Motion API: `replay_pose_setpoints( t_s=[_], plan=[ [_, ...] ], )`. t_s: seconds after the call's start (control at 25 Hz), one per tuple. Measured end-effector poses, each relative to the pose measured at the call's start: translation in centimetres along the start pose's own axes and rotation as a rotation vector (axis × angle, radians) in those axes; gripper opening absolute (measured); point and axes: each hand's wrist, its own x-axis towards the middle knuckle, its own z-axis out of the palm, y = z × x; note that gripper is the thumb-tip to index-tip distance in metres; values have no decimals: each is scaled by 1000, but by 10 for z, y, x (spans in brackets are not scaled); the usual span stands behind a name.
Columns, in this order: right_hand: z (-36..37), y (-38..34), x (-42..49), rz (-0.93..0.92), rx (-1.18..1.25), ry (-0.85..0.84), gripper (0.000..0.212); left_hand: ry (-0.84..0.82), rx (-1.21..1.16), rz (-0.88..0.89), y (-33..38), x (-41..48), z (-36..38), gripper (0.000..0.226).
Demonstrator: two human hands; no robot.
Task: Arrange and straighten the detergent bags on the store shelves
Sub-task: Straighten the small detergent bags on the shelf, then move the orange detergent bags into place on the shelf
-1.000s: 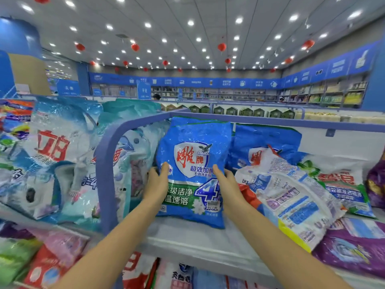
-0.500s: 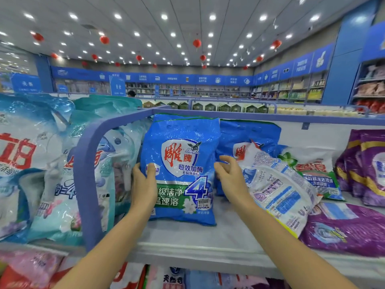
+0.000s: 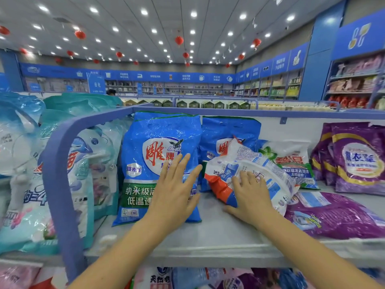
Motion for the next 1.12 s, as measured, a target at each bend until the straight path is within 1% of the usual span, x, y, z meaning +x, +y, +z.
replay_pose_setpoints(
  t_s=[0.08, 0.16, 0.2, 0.24, 0.32, 0.44, 0.48, 0.6, 0.68, 0.8, 0.88, 0.96, 1.0, 1.04, 1.12],
  plan=[
    [6, -3, 3, 15, -22, 27, 82, -100, 137, 30, -3, 1, 11, 58],
    [3, -5, 4, 8, -4, 58, 62, -145, 196, 34, -7, -4, 19, 60],
    [0, -4, 3, 7, 4, 108, 50, -146, 207, 44, -8, -5, 21, 60],
    [-2, -1, 2, 11, 39, 118, 40, -139, 206, 52, -9, -7, 23, 60],
    [-9, 12, 2, 64, 233, 211, 27, -127, 184, 50, -8, -7, 22, 60],
    [-17, 40, -2, 151, 596, 439, 18, -73, 112, 43, -6, -6, 17, 62],
    [-22, 50, -5, 166, 683, 474, 17, -45, 63, 45, -3, -6, 16, 63],
    [-33, 84, -11, 174, 973, 550, 23, -4, -207, 29, 13, 1, 8, 63],
    [-45, 113, -18, 172, 1162, 638, 20, -30, -517, -54, 29, 10, 3, 64],
    [-58, 152, -31, 238, 1350, 677, 22, -103, -954, -197, 51, 30, 6, 65],
    [-64, 165, -40, 270, 1412, 641, 5, -174, -1214, -367, 61, 49, 10, 71],
    [-62, 167, -42, 252, 1494, 537, 55, -298, -1382, -522, 71, 71, 13, 82],
    [-59, 165, -38, 222, 1582, 491, 73, -357, -1459, -573, 74, 81, 14, 84],
    [-57, 161, -33, 209, 1651, 438, 81, -387, -1554, -600, 74, 90, 15, 78],
    [-50, 146, -17, 194, 1790, 324, 75, -405, -1710, -664, 69, 104, 11, 55]
  ],
)
